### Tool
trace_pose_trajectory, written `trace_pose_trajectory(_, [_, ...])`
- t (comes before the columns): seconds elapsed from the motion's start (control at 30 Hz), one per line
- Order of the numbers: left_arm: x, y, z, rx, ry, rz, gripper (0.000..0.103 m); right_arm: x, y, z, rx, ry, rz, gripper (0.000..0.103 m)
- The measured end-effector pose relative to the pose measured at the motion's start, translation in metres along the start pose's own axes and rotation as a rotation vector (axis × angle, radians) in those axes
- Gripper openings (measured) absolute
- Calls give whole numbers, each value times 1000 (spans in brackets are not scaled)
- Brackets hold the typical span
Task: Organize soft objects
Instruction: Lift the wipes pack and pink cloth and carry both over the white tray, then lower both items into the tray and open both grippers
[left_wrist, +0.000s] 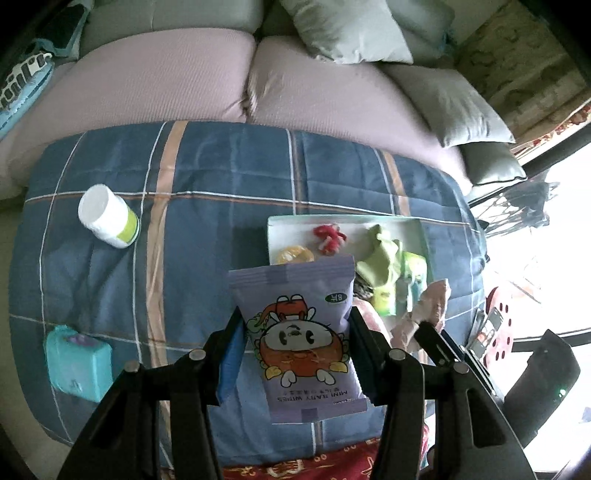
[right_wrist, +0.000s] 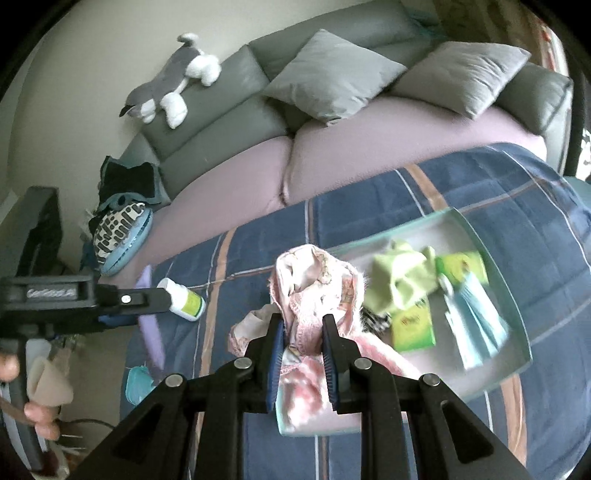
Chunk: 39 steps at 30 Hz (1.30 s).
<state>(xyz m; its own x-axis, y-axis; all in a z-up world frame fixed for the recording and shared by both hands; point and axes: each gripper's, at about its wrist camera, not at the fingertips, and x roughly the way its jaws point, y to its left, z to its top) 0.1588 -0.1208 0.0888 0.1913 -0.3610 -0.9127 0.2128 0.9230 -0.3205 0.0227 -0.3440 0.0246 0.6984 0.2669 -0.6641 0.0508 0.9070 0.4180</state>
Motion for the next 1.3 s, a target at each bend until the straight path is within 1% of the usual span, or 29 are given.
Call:
trace_pose_trajectory(0.23, [7, -23, -32, 28, -61, -2, 54, -17, -23, -19, 41, -9, -23, 21])
trace_pose_trajectory(0.3, [9, -29, -36, 36, -75, -3, 54, -19, -30, -21, 53, -15, -31, 21])
trace_pose_trajectory(0.37, [13, -37, -41, 51, -98, 16, 54, -19, -40, -23, 69, -17, -42, 21])
trace_pose_trajectory(0.53, [32, -48, -49, 53, -114, 3, 54, -14, -63, -25, 107, -22, -59, 21])
trace_pose_trajectory(0.77, [65, -47, -44, 47, -117, 31, 54, -1, -92, -22, 170, -22, -84, 21])
trace_pose_trajectory(1.03, [92, -39, -30, 34, -121, 48, 54, 14, -106, -16, 187, -15, -117, 21])
trace_pose_trajectory(1.13, [101, -34, -24, 23, -129, 48, 54, 21, -110, -17, 184, 1, -140, 21])
trace_pose_trajectory(1.3, [116, -27, -14, 2, -131, 54, 54, 36, -116, -21, 202, 63, -125, 21])
